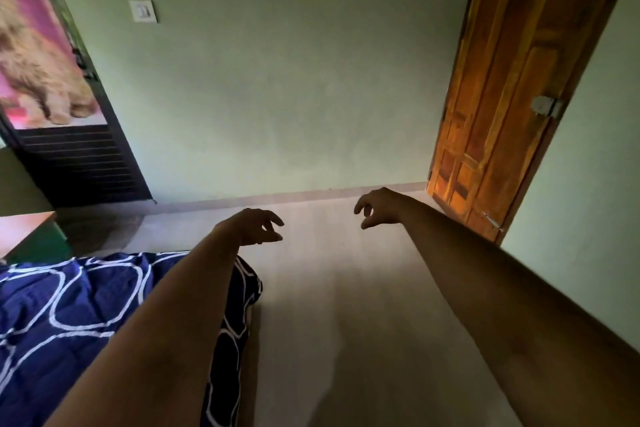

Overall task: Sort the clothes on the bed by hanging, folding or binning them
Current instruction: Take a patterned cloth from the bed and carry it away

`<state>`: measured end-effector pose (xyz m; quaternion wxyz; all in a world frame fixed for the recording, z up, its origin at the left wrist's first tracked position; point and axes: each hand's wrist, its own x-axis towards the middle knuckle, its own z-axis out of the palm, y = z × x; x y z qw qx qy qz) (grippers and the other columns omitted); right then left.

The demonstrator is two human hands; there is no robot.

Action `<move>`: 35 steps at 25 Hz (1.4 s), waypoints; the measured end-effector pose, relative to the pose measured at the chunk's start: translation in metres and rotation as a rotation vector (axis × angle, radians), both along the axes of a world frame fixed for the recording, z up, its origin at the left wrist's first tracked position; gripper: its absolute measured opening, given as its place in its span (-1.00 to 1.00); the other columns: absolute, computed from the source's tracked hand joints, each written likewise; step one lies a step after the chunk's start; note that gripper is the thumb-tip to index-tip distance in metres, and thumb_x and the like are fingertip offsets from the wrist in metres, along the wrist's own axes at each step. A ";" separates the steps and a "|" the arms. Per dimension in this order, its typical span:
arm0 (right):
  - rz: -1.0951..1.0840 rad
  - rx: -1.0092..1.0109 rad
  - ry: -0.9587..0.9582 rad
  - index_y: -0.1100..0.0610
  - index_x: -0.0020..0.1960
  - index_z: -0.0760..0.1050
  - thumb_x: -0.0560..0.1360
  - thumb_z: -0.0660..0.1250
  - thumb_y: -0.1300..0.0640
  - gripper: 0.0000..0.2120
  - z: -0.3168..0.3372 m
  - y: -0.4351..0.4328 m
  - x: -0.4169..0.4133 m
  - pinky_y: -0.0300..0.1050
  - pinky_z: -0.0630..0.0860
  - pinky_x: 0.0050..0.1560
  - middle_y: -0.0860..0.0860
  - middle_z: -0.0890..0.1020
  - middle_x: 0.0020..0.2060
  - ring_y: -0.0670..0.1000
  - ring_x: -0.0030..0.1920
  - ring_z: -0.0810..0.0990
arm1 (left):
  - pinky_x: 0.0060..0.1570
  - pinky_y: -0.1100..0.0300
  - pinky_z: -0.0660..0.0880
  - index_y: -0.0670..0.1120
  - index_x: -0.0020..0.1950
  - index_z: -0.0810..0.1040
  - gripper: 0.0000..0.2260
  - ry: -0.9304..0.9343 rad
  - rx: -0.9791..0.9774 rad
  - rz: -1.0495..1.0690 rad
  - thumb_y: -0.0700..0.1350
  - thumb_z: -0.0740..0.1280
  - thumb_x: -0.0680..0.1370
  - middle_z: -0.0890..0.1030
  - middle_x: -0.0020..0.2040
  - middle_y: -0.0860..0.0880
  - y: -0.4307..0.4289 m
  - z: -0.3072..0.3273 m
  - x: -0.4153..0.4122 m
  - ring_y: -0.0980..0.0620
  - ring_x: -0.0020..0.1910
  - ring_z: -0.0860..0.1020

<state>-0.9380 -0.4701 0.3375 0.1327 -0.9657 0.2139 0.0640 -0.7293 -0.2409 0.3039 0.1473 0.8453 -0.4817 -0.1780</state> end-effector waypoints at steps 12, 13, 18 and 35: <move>0.133 0.013 -0.027 0.06 0.29 0.48 0.46 0.42 0.08 -0.59 -0.030 -0.118 0.243 -0.14 0.43 0.07 0.02 0.57 0.13 0.04 0.13 0.52 | -0.11 0.34 0.49 0.02 0.17 0.56 -0.71 0.042 -0.114 0.096 -0.02 0.46 0.47 0.64 -0.04 0.05 -0.115 -0.020 0.215 0.11 -0.31 0.57; 0.133 0.015 -0.021 0.05 0.29 0.48 0.46 0.41 0.08 -0.59 -0.032 -0.129 0.267 -0.15 0.43 0.07 0.02 0.58 0.12 0.04 0.12 0.53 | -0.13 0.36 0.47 0.03 0.17 0.57 -0.71 0.028 -0.115 0.098 -0.01 0.46 0.47 0.65 -0.06 0.06 -0.121 -0.023 0.240 0.10 -0.29 0.57; 0.162 0.022 0.037 0.03 0.28 0.49 0.45 0.41 0.07 -0.60 -0.030 -0.179 0.417 -0.18 0.40 0.00 0.00 0.59 0.09 0.00 0.04 0.50 | -0.24 0.49 0.41 0.02 0.15 0.58 -0.71 0.041 -0.054 0.171 0.02 0.47 0.46 0.64 -0.07 0.06 -0.158 -0.034 0.389 0.17 -0.28 0.58; 0.267 0.222 -0.015 0.01 0.20 0.53 0.41 0.44 0.02 -0.63 -0.084 -0.312 0.810 -0.11 0.48 0.05 -0.04 0.61 0.02 -0.02 0.05 0.52 | 0.23 0.13 0.42 0.12 0.24 0.53 -0.67 -0.056 0.193 0.259 0.13 0.37 0.51 0.63 0.11 0.11 -0.312 -0.083 0.719 0.09 0.16 0.52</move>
